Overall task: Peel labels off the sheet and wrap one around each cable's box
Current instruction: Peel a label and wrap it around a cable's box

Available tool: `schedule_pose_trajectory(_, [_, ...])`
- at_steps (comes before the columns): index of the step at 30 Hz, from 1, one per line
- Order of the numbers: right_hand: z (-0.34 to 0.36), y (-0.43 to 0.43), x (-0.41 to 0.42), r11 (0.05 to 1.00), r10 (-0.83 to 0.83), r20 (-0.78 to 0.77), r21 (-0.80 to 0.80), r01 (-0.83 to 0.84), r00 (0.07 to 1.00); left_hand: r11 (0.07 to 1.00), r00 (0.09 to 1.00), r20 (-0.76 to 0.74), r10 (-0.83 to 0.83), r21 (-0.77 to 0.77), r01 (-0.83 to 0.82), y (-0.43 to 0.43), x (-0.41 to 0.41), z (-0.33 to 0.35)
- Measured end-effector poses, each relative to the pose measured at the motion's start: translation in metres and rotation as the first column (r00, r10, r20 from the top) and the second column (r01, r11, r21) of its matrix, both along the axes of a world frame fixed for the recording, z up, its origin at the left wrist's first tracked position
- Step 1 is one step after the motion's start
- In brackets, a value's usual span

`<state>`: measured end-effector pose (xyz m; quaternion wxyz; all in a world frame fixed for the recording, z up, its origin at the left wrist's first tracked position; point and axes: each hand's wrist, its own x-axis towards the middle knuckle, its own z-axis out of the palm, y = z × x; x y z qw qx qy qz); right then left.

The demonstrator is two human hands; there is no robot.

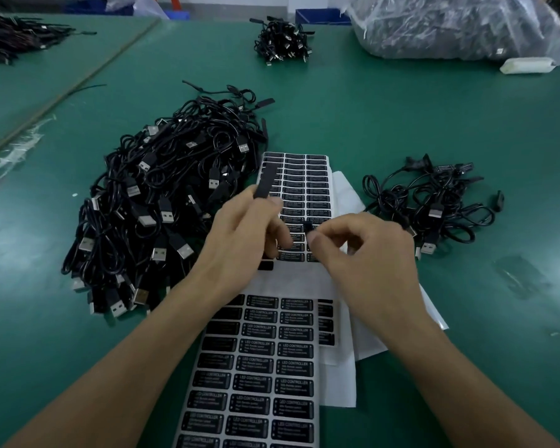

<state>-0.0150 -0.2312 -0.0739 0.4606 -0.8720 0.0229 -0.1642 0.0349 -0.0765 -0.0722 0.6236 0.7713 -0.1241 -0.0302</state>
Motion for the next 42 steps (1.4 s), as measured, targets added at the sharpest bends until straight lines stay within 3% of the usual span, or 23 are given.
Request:
schedule_pose_trajectory(2, [0.005, -0.002, 0.002, 0.955, 0.022, -0.03, 0.295, -0.012, 0.999, 0.999, 1.0, 0.005, -0.011, 0.043, 0.01, 0.0, -0.001, -0.001])
schedule_pose_trajectory(4, [0.01, -0.003, 0.002, 0.849, 0.077, -0.073, 0.527, -0.027, 0.994, 0.998, 0.999, 0.048, -0.013, 0.065, 0.01, -0.001, -0.003, 0.001])
schedule_pose_trajectory(10, [0.013, -0.002, 0.002, 0.638, 0.214, -0.134, 0.769, -0.035, 0.967, 0.991, 0.967, 0.254, -0.021, 0.137, -0.015, -0.001, -0.003, 0.004])
schedule_pose_trajectory(14, [0.01, -0.001, 0.004, 0.576, 0.231, -0.146, 0.818, -0.014, 0.962, 0.98, 0.95, 0.292, -0.114, 0.187, 0.06, -0.001, -0.002, 0.004])
schedule_pose_trajectory(21, [0.004, 0.002, 0.006, 0.552, 0.2, -0.151, 0.834, 0.016, 0.968, 0.984, 0.967, 0.206, -0.151, 0.126, 0.127, -0.002, -0.004, 0.006])
schedule_pose_trajectory(29, [0.003, 0.001, 0.006, 0.518, 0.234, -0.11, 0.855, -0.028, 0.966, 0.948, 0.945, 0.078, -0.317, -0.002, 0.318, -0.002, -0.004, 0.002])
schedule_pose_trajectory(35, [0.001, 0.003, 0.005, 0.591, 0.191, -0.106, 0.806, -0.028, 0.976, 0.911, 0.915, -0.039, -0.401, -0.127, 0.393, 0.0, -0.003, 0.004])
schedule_pose_trajectory(42, [0.0, 0.006, 0.005, 0.641, 0.14, -0.072, 0.767, -0.035, 0.988, 0.893, 0.897, -0.077, -0.436, -0.16, 0.42, 0.002, -0.002, 0.004])
